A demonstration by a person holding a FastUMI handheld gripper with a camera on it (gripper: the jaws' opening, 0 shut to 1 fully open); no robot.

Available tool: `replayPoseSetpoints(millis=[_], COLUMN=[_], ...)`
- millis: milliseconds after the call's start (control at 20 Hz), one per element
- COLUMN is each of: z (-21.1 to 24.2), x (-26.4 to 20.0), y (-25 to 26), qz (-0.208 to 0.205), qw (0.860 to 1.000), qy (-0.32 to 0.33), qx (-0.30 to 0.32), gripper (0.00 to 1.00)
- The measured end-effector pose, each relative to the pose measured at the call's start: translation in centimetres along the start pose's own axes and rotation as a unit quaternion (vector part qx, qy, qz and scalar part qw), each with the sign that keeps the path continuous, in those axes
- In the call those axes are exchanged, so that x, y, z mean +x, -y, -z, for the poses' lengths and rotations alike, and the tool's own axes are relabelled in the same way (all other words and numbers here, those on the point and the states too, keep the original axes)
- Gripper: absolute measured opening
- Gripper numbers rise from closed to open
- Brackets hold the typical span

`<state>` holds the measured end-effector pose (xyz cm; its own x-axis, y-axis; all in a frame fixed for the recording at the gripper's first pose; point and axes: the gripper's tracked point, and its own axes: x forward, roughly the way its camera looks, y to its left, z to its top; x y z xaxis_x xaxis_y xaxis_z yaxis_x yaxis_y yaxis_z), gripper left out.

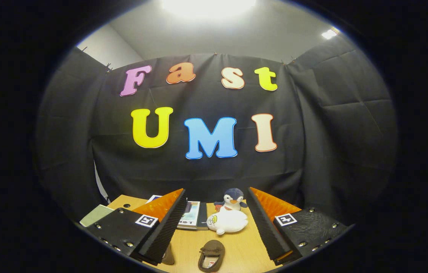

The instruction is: Open the storage box then place both shoes into the box .Put the left shoe in first, then the right shoe, with the right side of both shoes facing outward in a uniform manner.

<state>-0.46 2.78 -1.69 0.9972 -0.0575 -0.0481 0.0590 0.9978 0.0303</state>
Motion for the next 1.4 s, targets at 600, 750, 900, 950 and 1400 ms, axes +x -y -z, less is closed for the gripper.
replayPoseSetpoints(millis=[600,750,900,950,1400], z=[3.9,6.8,10.2,11.2,20.4], x=[5.3,6.2,6.3,6.3,5.4], y=[-1.8,-4.4,-8.1,-9.4,-17.4], qz=[-0.073,-0.123,-0.18,-0.199,-0.295], qw=[0.997,0.989,0.972,0.964,0.893], qy=[-0.032,-0.069,-0.125,-0.145,-0.295], qx=[0.023,0.043,0.086,0.101,0.168], gripper=[0.97,0.97,0.97,0.97,0.96])
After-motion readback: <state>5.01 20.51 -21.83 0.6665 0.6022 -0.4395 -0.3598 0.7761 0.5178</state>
